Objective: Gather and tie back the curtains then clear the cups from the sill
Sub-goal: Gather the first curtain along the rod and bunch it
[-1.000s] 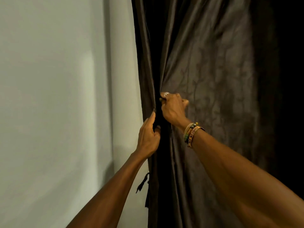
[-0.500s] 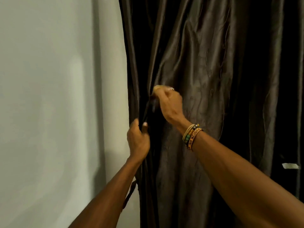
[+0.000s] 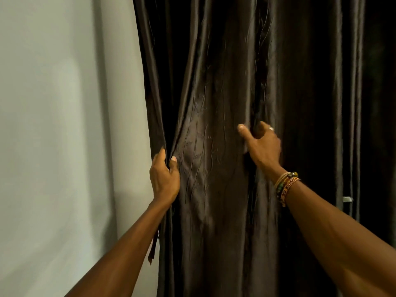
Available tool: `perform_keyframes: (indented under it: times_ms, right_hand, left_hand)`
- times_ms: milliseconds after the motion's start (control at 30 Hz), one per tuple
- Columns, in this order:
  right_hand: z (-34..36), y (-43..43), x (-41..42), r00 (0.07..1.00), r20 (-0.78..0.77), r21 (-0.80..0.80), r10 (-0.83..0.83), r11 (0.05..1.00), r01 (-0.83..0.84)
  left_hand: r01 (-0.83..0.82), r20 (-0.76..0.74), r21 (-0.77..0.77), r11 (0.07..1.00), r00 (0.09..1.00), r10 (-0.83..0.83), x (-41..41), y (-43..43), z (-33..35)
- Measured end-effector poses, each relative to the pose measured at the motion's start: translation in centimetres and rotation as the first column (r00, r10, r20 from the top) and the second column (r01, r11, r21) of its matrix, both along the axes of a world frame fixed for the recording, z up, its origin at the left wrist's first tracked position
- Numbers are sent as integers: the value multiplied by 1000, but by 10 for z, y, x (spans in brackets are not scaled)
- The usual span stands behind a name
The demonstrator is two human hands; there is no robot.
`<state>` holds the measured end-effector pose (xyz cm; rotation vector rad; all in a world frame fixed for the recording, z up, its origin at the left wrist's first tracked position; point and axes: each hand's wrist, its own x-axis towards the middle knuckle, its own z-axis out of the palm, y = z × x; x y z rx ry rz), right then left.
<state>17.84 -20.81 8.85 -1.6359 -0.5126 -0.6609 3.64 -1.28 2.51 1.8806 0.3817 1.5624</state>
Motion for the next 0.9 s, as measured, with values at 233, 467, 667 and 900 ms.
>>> perform_keyframes:
  times_ms: [233, 467, 667, 900]
  right_hand:
    - [16, 25, -6, 980, 181, 11, -84, 996, 83]
    - [30, 70, -43, 960, 279, -163, 3, 986, 44]
    - [61, 126, -99, 849, 363, -283, 385, 913, -293]
    - [60, 120, -87, 680, 97, -129, 727, 687, -715]
  left_hand:
    - [17, -5, 128, 992, 1000, -17, 4, 1, 1]
    - [105, -98, 167, 980, 991, -89, 16, 6, 2]
    - [193, -11, 147, 970, 981, -194, 11, -1, 8]
    - [323, 179, -6, 946, 931, -316, 7, -16, 15]
